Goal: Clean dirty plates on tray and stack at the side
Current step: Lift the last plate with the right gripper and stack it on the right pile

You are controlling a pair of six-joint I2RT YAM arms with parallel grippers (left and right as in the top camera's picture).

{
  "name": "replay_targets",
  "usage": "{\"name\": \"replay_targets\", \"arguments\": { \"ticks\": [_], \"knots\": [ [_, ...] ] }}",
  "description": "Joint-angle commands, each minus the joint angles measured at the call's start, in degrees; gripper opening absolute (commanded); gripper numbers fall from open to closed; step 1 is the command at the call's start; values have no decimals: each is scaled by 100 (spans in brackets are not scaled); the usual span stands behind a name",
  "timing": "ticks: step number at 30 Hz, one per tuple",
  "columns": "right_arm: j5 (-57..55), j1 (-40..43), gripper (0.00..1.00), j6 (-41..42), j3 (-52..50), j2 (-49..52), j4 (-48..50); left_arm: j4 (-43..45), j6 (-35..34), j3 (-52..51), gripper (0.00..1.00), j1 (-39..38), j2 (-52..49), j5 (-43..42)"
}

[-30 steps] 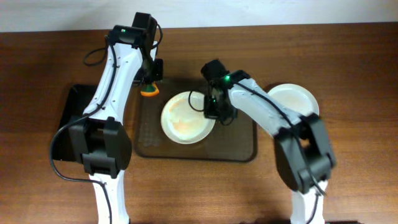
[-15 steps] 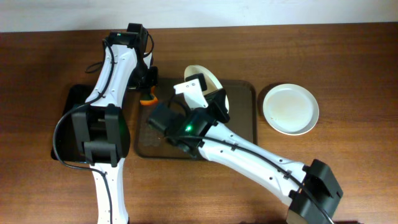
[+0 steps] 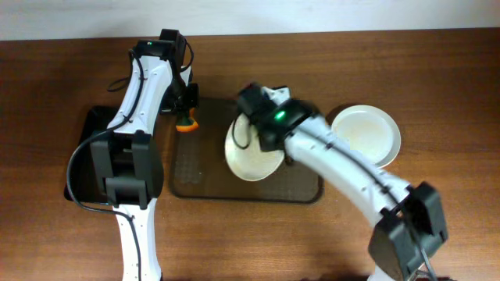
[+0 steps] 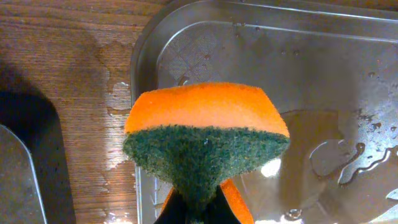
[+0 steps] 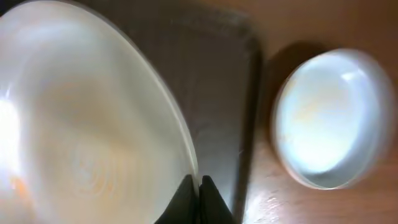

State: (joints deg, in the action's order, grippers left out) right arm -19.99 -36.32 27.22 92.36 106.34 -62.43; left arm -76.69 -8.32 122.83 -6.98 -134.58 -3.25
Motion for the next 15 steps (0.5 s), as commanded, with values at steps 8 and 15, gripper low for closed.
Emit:
{"name": "replay_targets", "arguments": {
  "ticks": [8, 15],
  "knots": [
    [3285, 4271, 4, -1078, -11, -46, -579, 9, 118, -17, 0, 39, -42, -83],
    [2538, 5860, 4, -1062, -839, 4, -133, -13, 118, -17, 0, 39, -42, -83]
  ]
}}
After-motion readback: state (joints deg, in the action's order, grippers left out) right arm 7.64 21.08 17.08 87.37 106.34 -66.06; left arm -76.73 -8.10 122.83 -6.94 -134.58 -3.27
